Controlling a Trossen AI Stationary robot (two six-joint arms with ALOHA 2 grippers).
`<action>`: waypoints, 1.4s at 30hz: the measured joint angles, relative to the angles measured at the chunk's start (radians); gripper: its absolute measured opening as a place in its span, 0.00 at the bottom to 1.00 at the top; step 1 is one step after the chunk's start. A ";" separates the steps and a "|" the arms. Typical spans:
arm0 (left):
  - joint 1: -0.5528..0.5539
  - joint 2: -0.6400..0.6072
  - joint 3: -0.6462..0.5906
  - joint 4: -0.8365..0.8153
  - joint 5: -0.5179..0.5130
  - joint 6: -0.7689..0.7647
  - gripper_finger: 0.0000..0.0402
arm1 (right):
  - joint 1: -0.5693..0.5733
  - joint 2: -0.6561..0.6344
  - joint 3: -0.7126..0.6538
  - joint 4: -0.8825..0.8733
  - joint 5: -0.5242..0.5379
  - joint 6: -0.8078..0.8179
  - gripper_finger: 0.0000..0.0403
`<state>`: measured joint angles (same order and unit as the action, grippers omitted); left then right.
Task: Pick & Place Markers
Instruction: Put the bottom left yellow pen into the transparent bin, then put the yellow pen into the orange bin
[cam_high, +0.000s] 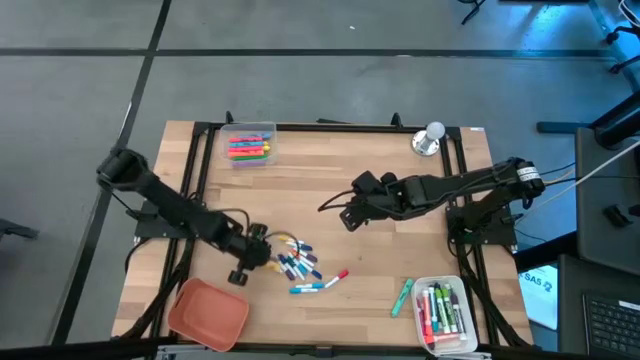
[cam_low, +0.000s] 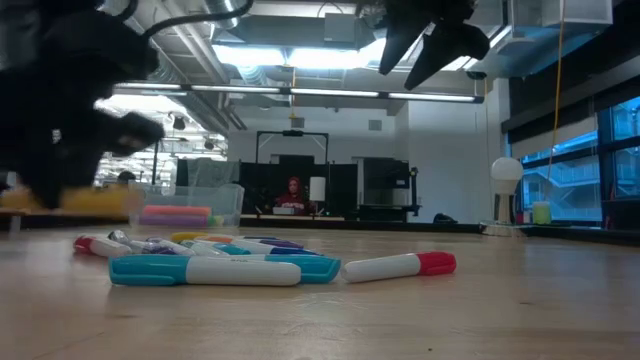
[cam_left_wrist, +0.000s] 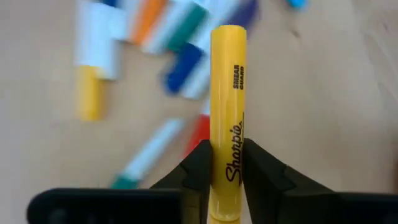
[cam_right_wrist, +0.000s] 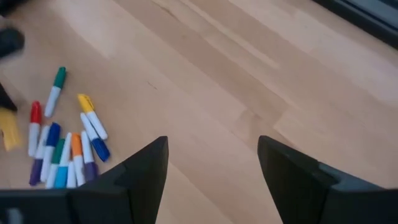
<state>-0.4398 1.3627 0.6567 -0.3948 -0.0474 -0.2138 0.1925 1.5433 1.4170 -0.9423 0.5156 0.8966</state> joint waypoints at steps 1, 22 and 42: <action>0.018 -0.032 0.000 -0.018 -0.016 0.000 0.15 | 0.000 0.001 0.000 -0.004 -0.001 -0.012 0.61; 0.983 -0.346 0.002 -0.244 -0.123 0.599 0.16 | 0.007 0.100 0.000 -0.019 -0.134 0.139 0.61; 1.275 -0.127 0.003 -0.035 -0.066 0.837 0.32 | 0.030 0.100 0.000 -0.019 -0.192 0.200 0.61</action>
<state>0.8352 1.2358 0.6594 -0.4297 -0.1139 0.6235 0.2229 1.6432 1.4170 -0.9615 0.3234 1.0967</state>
